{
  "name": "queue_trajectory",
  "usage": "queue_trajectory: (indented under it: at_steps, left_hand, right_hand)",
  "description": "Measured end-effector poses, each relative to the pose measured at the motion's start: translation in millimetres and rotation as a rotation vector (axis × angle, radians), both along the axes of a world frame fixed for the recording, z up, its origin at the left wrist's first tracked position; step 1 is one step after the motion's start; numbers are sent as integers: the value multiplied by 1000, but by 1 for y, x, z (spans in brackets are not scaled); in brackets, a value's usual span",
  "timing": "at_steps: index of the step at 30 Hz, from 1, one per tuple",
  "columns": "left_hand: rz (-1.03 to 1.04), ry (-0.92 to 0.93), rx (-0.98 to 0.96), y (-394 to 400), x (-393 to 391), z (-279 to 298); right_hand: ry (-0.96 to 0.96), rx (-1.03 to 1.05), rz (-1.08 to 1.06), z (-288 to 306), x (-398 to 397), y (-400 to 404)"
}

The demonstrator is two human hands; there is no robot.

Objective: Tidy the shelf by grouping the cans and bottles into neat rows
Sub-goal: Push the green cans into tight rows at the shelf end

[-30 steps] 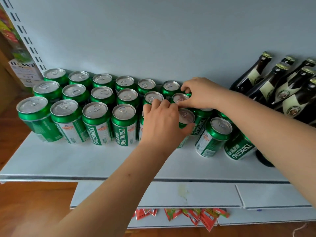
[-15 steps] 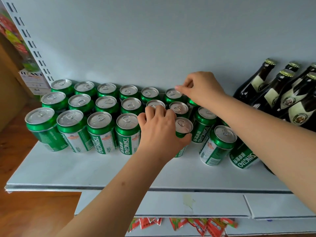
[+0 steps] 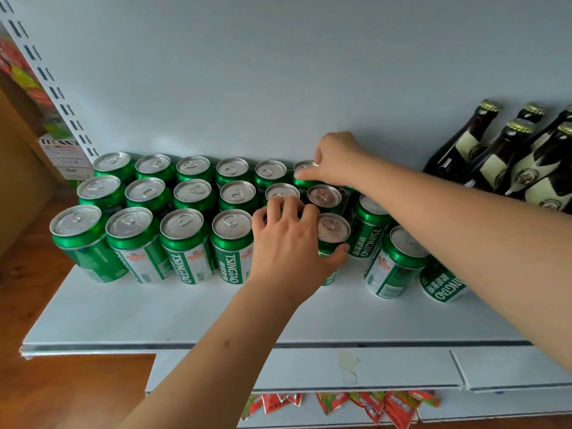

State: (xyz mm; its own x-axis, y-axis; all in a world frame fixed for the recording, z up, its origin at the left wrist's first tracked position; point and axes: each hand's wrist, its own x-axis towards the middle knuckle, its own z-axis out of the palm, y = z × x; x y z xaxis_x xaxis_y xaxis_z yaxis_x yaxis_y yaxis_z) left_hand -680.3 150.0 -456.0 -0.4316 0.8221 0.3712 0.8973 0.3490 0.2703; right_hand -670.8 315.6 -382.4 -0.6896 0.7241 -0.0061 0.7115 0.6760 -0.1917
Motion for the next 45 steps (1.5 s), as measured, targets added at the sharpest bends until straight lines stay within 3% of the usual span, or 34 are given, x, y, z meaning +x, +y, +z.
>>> queue_trajectory:
  at_steps: [4, 7, 10, 16, 21, 27, 33, 36, 40, 45]
  left_hand:
    - [-76, 30, 177, -2, 13, 13]
    - [-182, -163, 333, -1, 53, 17]
    - [-184, -364, 261, 9, 97, 9]
    - [14, -374, 238, 45, 120, -8]
    - [86, -472, 296, 52, 124, -7]
    - [168, -289, 376, 52, 106, -3]
    - [221, -65, 251, 47, 92, -2]
    - [166, -71, 181, 49, 83, -3]
    - [135, -25, 138, 46, 79, -9]
    - [145, -37, 128, 47, 79, -11]
  right_hand:
    - [-55, 137, 5, 32, 51, 9]
    - [-131, 46, 7, 34, 96, 12]
    - [-189, -47, 67, 19, 114, 11]
    - [-243, 31, 251, 5, 111, 20]
    - [-227, 20, 237, 9, 106, 25]
    - [-213, -18, 214, 10, 93, 28]
    - [-63, -26, 110, 22, 77, 42]
    - [-52, 70, 6, 16, 67, 56]
    - [-186, -53, -81, 0, 63, 52]
    - [-124, -19, -117, -7, 52, 53]
